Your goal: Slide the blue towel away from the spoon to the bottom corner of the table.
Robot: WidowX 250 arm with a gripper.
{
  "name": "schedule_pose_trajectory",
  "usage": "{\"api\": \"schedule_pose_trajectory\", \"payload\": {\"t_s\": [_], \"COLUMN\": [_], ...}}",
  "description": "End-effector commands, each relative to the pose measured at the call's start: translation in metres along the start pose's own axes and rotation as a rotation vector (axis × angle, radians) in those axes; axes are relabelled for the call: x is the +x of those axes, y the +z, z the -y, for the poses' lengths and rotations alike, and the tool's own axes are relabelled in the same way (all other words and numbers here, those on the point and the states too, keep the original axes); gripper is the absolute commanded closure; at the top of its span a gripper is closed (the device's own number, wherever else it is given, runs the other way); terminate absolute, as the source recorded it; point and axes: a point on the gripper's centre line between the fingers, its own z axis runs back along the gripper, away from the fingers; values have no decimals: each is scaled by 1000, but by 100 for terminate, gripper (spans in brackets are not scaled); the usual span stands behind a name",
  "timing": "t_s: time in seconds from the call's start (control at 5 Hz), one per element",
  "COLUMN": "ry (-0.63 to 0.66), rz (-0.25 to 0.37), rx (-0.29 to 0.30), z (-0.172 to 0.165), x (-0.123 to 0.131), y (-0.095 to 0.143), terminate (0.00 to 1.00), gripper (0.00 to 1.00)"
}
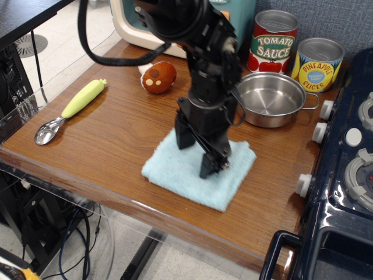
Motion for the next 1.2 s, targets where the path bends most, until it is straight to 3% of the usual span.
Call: {"api": "schedule_pose_trajectory", "payload": {"t_s": [0.0,0.4,1.0], "ry": [-119,-150,-91], "rz": [7,9,68], "rx": [5,9,13], "z": [45,55,40], "x": [-10,-12,-11], "y": [7,9,32], "terminate": [0,0,0], "gripper": [0,0,0]}}
